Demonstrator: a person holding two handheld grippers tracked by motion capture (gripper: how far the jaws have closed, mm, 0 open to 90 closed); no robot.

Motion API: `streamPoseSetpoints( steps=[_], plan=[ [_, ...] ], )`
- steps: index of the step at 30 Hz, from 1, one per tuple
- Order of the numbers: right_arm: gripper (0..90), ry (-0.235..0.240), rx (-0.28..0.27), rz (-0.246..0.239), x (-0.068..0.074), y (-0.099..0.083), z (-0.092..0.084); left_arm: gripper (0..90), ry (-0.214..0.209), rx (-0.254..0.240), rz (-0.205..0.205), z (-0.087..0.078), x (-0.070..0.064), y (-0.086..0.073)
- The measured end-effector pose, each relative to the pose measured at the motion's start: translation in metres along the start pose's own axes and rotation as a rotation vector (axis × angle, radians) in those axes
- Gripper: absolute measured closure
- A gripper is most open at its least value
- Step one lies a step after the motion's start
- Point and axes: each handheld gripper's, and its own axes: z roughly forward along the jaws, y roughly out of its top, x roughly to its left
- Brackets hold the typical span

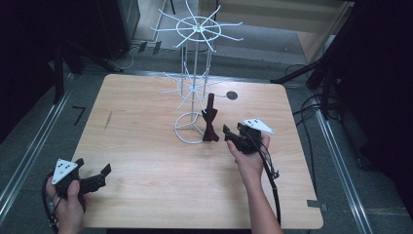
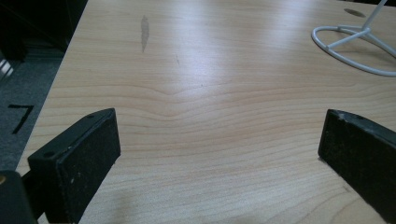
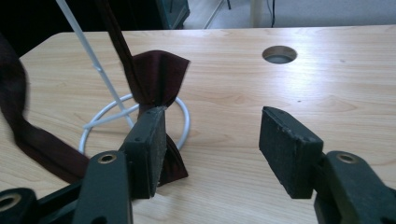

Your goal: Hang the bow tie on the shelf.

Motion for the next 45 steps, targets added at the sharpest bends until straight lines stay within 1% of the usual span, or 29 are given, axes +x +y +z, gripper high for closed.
streamPoseSetpoints(
  steps=[4, 10, 15, 21, 24, 28, 30, 34, 37, 42, 45],
  plan=[
    [40.4, -0.007, -0.013, 0.000, -0.010, -0.002, -0.011, 0.0, 0.001, -0.001, 0.001, 0.000, 0.000, 0.000],
    [39.8, -0.037, -0.038, -0.001, -0.026, -0.008, -0.027, 0.0, 0.002, 0.001, 0.001, 0.000, 0.000, 0.000],
    [39.6, -0.057, -0.054, 0.016, -0.041, -0.012, -0.039, 0.0, 0.003, 0.001, 0.001, 0.000, 0.000, 0.000],
    [38.8, -0.071, -0.054, 0.028, -0.056, -0.019, -0.052, 0.0, 0.004, -0.001, 0.000, 0.000, 0.000, 0.000],
    [37.5, -0.077, -0.062, 0.046, -0.064, -0.022, -0.059, 0.0, 0.005, 0.000, 0.000, 0.000, 0.000, 0.000],
    [35.2, -0.082, -0.066, 0.070, -0.074, -0.028, -0.067, 0.0, 0.006, -0.001, 0.001, 0.000, 0.000, 0.000],
    [33.5, -0.088, -0.071, 0.065, -0.079, -0.031, -0.071, 0.0, 0.007, -0.001, 0.001, 0.000, -0.001, 0.000],
    [30.0, -0.085, -0.080, 0.073, -0.090, -0.038, -0.080, 0.0, 0.008, -0.008, 0.000, -0.001, -0.001, 0.000],
    [27.9, -0.093, -0.077, 0.074, -0.099, -0.045, -0.087, 0.0, 0.009, -0.010, -0.001, -0.001, -0.001, 0.000],
    [26.8, -0.105, -0.070, 0.098, -0.113, -0.055, -0.099, 0.0, 0.012, -0.008, 0.000, -0.001, -0.001, 0.000],
    [25.9, -0.119, -0.065, 0.095, -0.121, -0.061, -0.106, 0.0, 0.015, -0.010, 0.001, -0.001, -0.001, 0.000]
  ],
)
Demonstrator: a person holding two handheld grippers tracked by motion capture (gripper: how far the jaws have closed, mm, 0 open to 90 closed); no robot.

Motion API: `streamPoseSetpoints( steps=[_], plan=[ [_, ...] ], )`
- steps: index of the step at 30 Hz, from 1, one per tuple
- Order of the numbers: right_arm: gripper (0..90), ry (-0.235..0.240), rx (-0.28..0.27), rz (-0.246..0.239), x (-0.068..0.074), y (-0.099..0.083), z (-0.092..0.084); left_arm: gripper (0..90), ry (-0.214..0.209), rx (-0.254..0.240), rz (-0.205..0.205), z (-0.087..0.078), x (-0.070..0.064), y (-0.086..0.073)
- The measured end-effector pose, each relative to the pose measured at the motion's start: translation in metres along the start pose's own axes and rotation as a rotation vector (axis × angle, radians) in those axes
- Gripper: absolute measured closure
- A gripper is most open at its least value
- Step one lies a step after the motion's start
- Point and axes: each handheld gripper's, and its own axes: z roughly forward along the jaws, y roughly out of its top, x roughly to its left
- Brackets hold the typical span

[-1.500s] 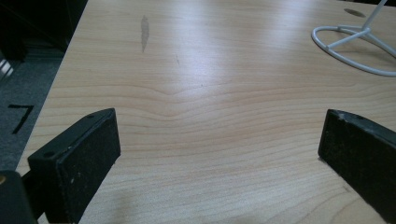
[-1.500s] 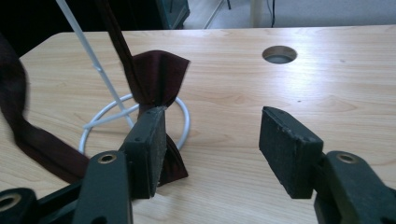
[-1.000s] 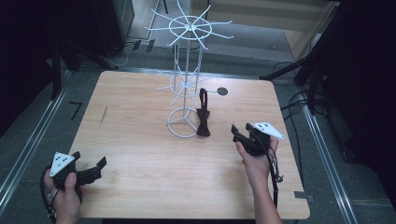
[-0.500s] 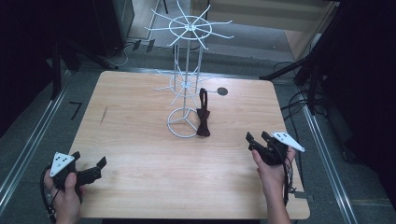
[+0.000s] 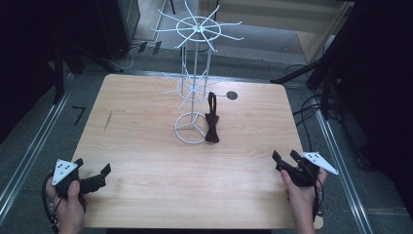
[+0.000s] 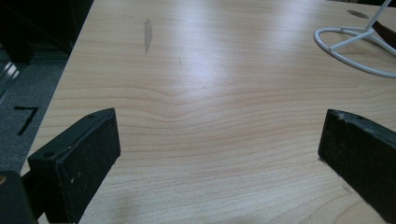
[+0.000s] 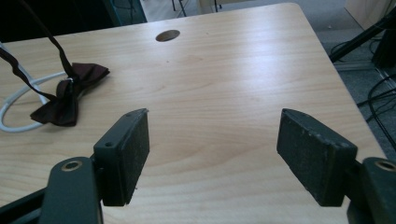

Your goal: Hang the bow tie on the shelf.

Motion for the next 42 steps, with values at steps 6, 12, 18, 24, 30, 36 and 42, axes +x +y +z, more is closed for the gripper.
streamPoseSetpoints(
  steps=[6, 12, 18, 24, 30, 36, 42],
  plan=[
    [23.9, -0.015, 0.008, 0.008, -0.020, -0.011, -0.014, 0.0, 0.006, -0.007, -0.001, 0.000, 0.000, 0.000],
    [16.8, -0.018, 0.036, 0.018, -0.041, -0.022, -0.028, 0.0, 0.003, -0.001, 0.001, 0.000, 0.000, 0.000],
    [14.0, -0.026, 0.052, 0.024, -0.064, -0.033, -0.040, 0.0, 0.012, 0.001, 0.006, 0.001, -0.001, 0.000],
    [14.0, -0.045, 0.072, 0.027, -0.079, -0.046, -0.049, 0.0, 0.015, 0.005, 0.010, 0.001, -0.001, 0.000],
    [14.0, -0.061, 0.074, 0.036, -0.087, -0.054, -0.057, 0.0, 0.009, 0.007, 0.004, 0.001, 0.000, 0.000],
    [14.1, -0.056, 0.085, 0.025, -0.087, -0.058, -0.060, 0.0, 0.012, 0.009, 0.008, 0.001, -0.001, 0.000],
    [14.1, -0.066, 0.095, 0.010, -0.080, -0.060, -0.060, 0.0, 0.015, 0.009, 0.011, 0.001, -0.001, 0.000]
  ],
)
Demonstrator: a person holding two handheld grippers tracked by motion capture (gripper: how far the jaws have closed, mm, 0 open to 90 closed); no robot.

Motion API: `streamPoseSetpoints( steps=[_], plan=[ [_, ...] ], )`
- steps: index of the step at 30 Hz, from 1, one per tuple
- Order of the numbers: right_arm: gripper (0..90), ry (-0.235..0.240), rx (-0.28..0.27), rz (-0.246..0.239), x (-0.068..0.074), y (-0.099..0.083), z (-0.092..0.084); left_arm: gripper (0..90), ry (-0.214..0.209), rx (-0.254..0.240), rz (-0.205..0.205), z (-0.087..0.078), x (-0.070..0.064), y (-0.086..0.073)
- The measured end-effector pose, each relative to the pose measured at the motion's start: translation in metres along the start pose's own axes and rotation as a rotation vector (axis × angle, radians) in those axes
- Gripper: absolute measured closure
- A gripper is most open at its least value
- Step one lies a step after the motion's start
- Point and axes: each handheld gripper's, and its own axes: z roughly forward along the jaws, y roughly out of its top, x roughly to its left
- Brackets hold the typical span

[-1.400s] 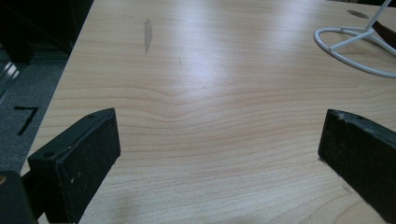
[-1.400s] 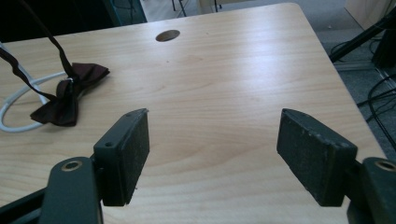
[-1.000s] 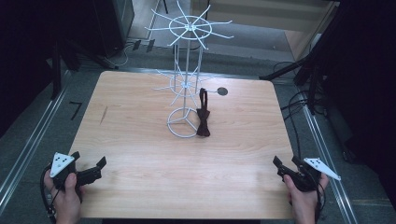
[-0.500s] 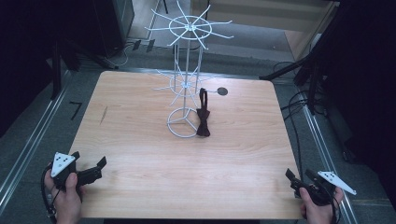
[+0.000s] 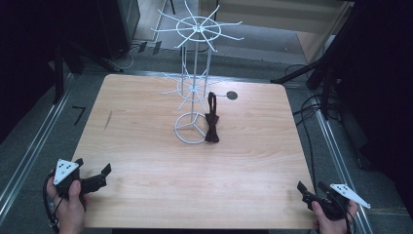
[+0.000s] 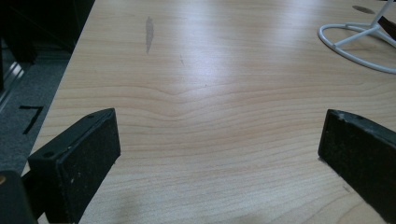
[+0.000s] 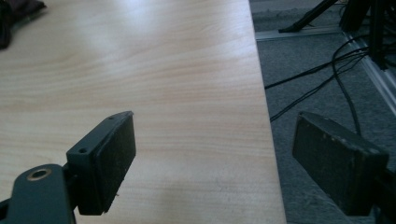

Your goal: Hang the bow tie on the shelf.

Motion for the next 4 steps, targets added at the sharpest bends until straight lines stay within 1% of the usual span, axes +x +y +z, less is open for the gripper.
streamPoseSetpoints(
  steps=[1, 3, 4],
  plan=[
    [14.1, -0.026, 0.024, -0.060, 0.0053, -0.0038, 0.0023, 0.0, 0.001, -0.001, 0.000, 0.0001, -0.0002, -0.0001],
    [14.1, -0.039, 0.037, -0.087, 0.0082, -0.0047, 0.0032, 0.0, -0.001, -0.002, 0.000, 0.0001, -0.0004, -0.0001],
    [14.2, -0.047, 0.028, -0.089, 0.0092, -0.0040, 0.0027, 0.0, -0.001, -0.003, 0.001, 0.0000, -0.0004, -0.0001]
  ],
)
